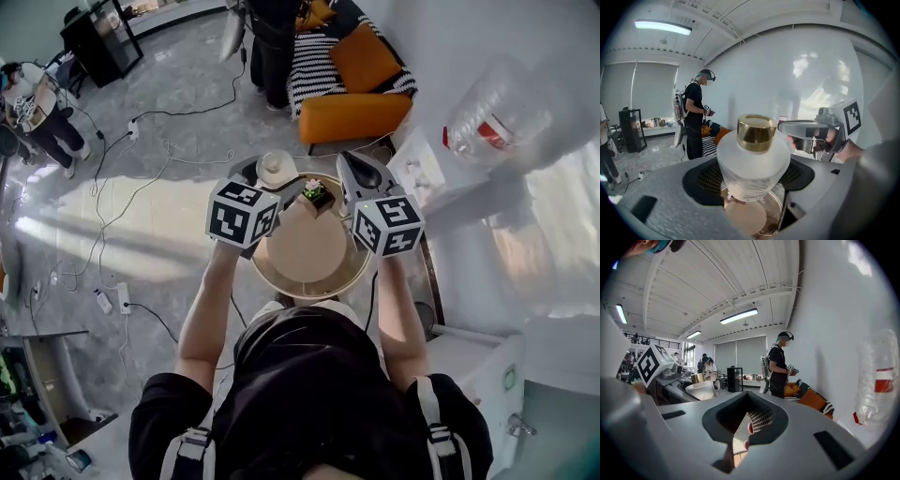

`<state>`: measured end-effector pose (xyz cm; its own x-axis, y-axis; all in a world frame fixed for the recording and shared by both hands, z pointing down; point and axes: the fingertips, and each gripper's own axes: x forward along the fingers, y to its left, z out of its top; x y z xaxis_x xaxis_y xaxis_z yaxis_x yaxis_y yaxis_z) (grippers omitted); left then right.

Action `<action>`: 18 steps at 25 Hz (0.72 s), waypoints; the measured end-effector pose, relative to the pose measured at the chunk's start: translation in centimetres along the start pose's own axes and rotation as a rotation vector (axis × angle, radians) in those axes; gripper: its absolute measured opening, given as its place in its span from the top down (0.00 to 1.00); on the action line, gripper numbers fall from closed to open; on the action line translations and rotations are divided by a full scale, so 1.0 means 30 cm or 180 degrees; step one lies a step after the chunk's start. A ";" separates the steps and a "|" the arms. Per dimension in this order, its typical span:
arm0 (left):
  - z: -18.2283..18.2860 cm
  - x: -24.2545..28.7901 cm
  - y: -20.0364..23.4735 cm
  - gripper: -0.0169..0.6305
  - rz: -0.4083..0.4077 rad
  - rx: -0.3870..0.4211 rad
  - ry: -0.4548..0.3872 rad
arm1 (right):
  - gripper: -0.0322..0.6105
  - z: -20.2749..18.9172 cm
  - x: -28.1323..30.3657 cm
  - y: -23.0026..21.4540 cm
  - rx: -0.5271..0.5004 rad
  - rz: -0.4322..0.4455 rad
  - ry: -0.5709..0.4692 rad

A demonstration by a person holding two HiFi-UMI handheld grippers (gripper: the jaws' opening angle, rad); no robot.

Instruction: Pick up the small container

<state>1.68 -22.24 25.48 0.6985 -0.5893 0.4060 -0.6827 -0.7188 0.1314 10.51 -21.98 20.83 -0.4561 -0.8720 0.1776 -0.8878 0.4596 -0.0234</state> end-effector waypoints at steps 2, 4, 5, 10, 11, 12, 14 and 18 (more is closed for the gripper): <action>0.004 -0.004 -0.004 0.43 -0.0016 0.0002 -0.0006 | 0.95 -0.001 -0.004 0.005 -0.0007 -0.0014 0.0008; 0.004 -0.009 -0.008 0.43 -0.0039 0.0002 -0.0010 | 0.95 -0.003 -0.009 0.015 -0.0025 -0.0022 0.0020; 0.004 -0.011 -0.009 0.43 -0.0048 0.0003 -0.0012 | 0.95 -0.003 -0.011 0.019 -0.0032 -0.0026 0.0020; 0.001 -0.002 -0.013 0.43 -0.0067 0.0010 0.0003 | 0.95 -0.006 -0.015 0.010 -0.0021 -0.0054 0.0025; 0.001 0.000 -0.012 0.43 -0.0069 0.0008 0.0004 | 0.95 -0.007 -0.015 0.008 -0.0016 -0.0058 0.0029; 0.000 0.001 -0.010 0.43 -0.0071 0.0007 0.0005 | 0.95 -0.008 -0.014 0.007 -0.0012 -0.0060 0.0035; -0.001 -0.001 -0.005 0.43 -0.0074 0.0010 0.0005 | 0.95 -0.012 -0.011 0.011 -0.0006 -0.0059 0.0048; -0.001 0.000 0.001 0.43 -0.0082 0.0023 -0.0006 | 0.95 -0.020 -0.006 0.015 -0.0008 -0.0059 0.0068</action>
<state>1.66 -22.26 25.51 0.7162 -0.5713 0.4008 -0.6630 -0.7363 0.1352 10.22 -21.51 21.37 -0.4380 -0.8767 0.1990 -0.8960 0.4437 -0.0175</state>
